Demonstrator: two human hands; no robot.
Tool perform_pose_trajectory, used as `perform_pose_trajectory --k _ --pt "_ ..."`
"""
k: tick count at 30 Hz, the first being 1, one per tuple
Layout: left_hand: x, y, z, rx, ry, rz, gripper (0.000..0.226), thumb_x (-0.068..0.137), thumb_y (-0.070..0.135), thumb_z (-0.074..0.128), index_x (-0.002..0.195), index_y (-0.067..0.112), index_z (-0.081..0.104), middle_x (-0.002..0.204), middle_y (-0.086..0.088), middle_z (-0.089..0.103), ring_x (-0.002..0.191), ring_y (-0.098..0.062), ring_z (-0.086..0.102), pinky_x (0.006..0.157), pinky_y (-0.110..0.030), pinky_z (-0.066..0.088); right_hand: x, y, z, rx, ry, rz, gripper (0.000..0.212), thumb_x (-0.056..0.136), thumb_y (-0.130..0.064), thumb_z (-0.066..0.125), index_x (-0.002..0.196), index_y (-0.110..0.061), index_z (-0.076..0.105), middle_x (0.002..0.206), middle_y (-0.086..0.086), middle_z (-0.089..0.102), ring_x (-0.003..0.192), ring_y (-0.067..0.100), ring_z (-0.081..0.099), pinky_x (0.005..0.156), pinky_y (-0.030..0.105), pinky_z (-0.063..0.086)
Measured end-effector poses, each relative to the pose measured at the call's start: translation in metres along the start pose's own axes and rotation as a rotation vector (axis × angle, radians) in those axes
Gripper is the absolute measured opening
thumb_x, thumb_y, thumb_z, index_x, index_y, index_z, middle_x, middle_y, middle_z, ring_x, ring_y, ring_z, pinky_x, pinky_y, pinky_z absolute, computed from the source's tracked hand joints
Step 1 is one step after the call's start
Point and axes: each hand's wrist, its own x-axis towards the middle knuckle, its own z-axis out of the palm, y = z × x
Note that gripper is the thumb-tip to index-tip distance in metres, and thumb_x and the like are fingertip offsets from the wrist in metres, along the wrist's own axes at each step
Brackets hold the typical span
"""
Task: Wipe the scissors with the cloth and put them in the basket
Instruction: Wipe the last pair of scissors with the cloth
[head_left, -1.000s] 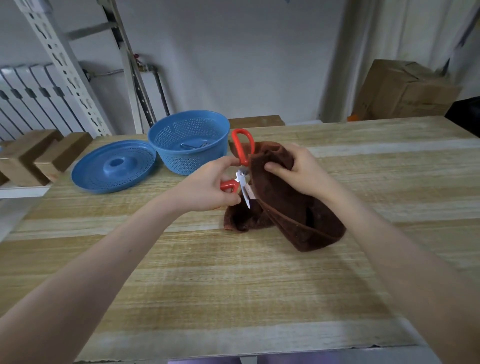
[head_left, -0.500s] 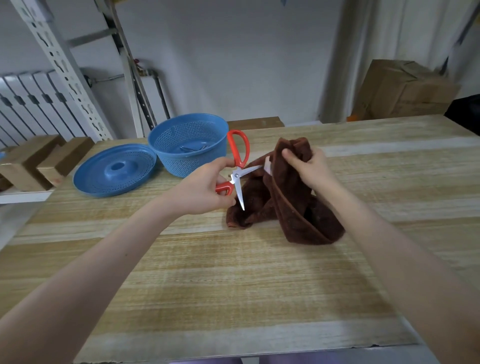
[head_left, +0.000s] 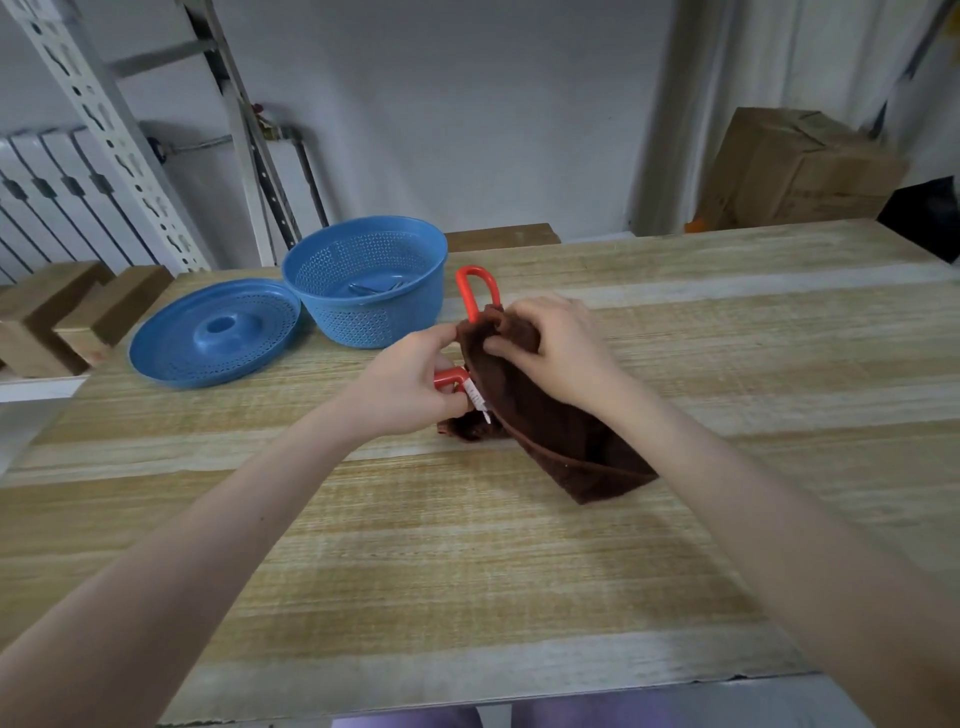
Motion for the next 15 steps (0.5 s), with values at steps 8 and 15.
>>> perform_pose_trajectory --k 8,15 --pt "-0.003 -0.003 -0.005 0.062 0.029 -0.075 0.053 0.077 0.013 0.075 0.116 0.017 0.039 0.061 0.003 0.056 0.047 -0.003 0.048 0.055 -0.028 0.043 0.003 0.025 -0.005 0.491 -0.081 0.441 0.018 0.095 -0.032 0.059 0.094 -0.016 0.068 0.089 0.001 0.070 0.088 0.021 0.067 0.084 0.037 0.052" --pt "-0.002 0.005 -0.002 0.153 0.089 0.005 0.055 0.077 0.020 0.076 0.114 0.013 0.037 0.073 -0.006 0.068 0.067 -0.016 0.063 0.069 -0.038 0.052 -0.003 -0.012 -0.003 0.862 0.127 0.464 0.022 0.101 -0.038 0.046 0.093 -0.028 0.064 0.095 -0.009 0.069 0.097 0.009 0.065 0.085 0.023 0.050"
